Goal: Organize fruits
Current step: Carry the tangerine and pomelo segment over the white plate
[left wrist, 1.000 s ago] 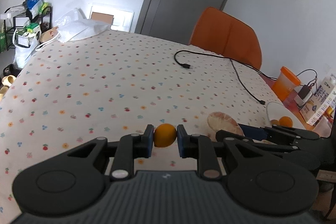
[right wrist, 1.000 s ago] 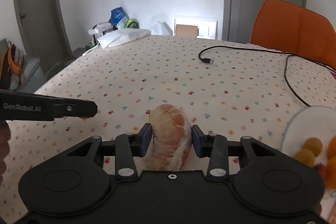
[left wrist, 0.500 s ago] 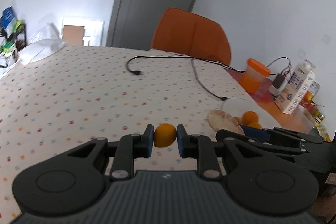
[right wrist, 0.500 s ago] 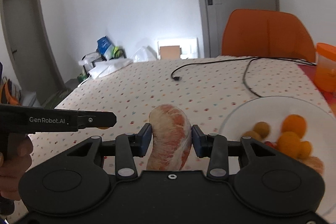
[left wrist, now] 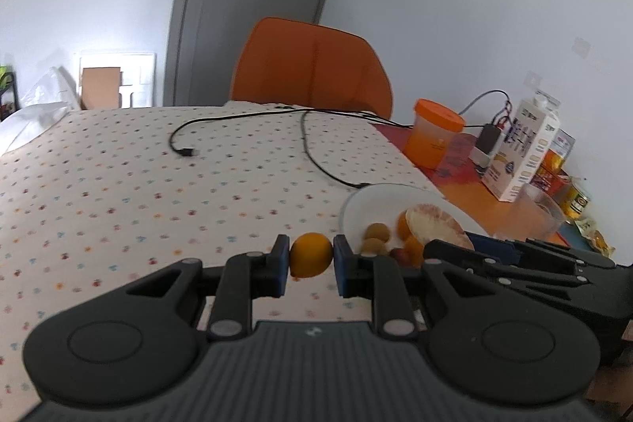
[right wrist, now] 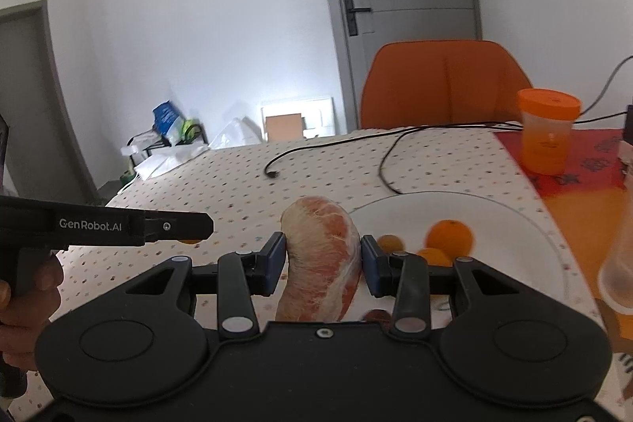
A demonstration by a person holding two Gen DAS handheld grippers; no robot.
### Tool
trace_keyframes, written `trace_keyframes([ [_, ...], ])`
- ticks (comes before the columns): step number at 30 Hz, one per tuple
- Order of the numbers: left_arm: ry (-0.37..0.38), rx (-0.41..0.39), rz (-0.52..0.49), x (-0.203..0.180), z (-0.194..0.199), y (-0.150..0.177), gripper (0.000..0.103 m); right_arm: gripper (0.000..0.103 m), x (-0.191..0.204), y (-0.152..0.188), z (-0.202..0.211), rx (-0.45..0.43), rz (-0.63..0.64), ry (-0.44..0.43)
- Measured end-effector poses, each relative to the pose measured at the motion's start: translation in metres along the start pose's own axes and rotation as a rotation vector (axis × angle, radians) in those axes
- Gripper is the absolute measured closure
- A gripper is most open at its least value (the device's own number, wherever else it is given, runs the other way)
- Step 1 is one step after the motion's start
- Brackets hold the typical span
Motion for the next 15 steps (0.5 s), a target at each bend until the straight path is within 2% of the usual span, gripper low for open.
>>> trace_keyframes([
  [15,0.057,0.028,-0.061,-0.052,-0.028,0.005,0.081,0.064,-0.067,0.012,0.03,-0.028,-0.066,0.113],
])
Point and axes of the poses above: each gripper's, at about its wrist camera, not at the fingertips, and z roughly against the way its jaws point, x to its left, y to its underside, the point moved 3 cm from there along -z, roughly the way its jaws point
